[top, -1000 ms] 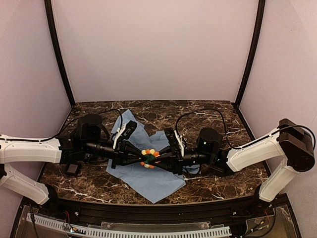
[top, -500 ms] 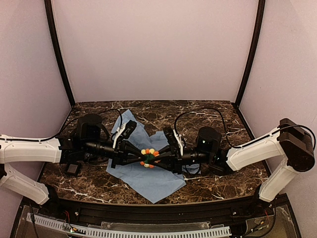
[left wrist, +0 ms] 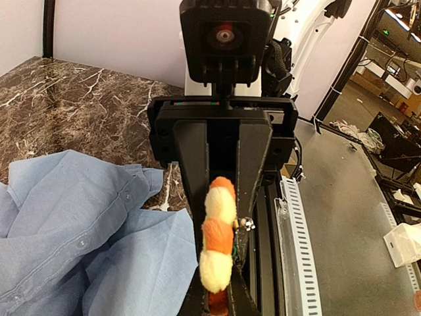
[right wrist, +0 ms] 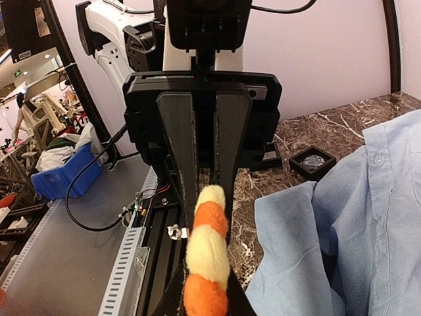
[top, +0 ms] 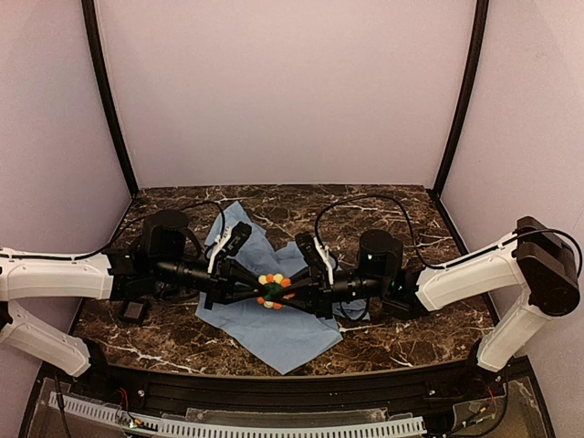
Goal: Remove the brooch from the garment
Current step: Close the brooch.
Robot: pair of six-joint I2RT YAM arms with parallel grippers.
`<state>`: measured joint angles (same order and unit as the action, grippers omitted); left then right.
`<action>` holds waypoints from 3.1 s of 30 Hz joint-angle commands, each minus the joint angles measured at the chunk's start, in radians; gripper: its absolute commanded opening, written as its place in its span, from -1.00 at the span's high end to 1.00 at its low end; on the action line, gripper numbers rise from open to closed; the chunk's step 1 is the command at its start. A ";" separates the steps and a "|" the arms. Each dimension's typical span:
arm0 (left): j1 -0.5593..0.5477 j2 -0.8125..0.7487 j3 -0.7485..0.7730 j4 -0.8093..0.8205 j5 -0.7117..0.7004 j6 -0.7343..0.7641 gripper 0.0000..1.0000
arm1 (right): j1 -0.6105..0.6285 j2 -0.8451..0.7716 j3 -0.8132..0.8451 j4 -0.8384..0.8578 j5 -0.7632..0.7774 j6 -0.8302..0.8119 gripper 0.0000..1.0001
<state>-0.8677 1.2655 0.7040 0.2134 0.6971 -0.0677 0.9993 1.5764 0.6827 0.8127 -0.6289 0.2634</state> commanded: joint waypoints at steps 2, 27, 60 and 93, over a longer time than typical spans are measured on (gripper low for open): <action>-0.023 -0.012 -0.006 0.037 0.054 -0.007 0.98 | -0.011 0.026 0.058 -0.065 0.094 0.002 0.76; -0.024 -0.003 -0.005 0.035 0.051 -0.006 0.98 | -0.010 0.013 0.088 -0.150 0.106 -0.045 0.58; -0.022 -0.012 -0.009 0.035 0.023 -0.010 0.98 | -0.010 -0.070 -0.031 -0.001 0.172 -0.031 0.56; -0.023 -0.002 -0.005 0.035 0.022 -0.006 0.74 | -0.010 -0.027 0.024 -0.062 0.178 -0.003 0.72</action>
<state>-0.8684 1.2697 0.6968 0.2382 0.6590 -0.0708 1.0050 1.5249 0.6716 0.7494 -0.5339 0.2478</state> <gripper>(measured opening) 0.118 0.148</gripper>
